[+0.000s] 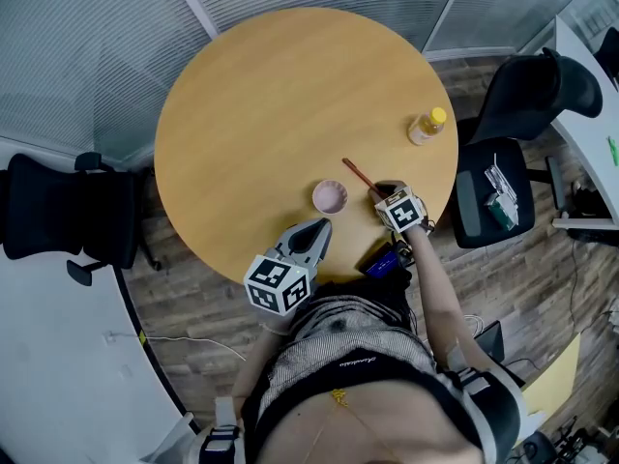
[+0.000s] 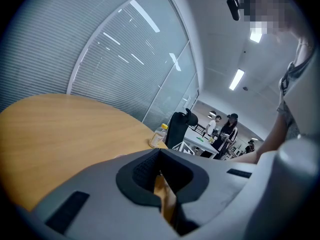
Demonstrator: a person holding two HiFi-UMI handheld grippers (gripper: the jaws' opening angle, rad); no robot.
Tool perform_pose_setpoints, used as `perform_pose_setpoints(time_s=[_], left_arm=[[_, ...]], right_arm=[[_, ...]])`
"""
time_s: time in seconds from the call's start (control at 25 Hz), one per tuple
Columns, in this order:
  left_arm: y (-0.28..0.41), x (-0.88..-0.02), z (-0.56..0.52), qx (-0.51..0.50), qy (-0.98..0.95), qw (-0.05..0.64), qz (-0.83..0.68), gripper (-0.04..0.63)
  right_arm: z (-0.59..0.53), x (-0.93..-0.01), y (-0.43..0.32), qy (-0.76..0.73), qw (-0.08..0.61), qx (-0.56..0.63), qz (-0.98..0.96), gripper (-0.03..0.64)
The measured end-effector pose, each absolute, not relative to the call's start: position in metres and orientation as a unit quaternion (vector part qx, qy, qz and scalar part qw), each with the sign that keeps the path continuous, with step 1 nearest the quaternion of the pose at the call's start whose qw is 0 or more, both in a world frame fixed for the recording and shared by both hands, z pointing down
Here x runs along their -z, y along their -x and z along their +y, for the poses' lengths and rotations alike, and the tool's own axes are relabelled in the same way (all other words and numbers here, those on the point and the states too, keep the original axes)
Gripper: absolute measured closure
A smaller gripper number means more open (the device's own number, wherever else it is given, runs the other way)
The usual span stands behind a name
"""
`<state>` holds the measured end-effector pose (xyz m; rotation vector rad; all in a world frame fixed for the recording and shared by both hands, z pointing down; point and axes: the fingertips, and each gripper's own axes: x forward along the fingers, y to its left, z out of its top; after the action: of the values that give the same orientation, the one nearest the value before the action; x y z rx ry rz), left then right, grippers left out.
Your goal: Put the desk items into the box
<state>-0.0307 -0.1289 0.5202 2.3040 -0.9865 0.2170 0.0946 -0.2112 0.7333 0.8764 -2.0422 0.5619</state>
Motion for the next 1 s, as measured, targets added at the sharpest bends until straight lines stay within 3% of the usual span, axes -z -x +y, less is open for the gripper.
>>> perform_pose_setpoints(time_s=[1.0], left_arm=[[0.031,-0.518,-0.112,-0.085,-0.872,0.307,-0.371,0.577]], right_arm=[[-0.194,-0.726,-0.104,-0.317,0.448,-0.192,-0.814,0.557]])
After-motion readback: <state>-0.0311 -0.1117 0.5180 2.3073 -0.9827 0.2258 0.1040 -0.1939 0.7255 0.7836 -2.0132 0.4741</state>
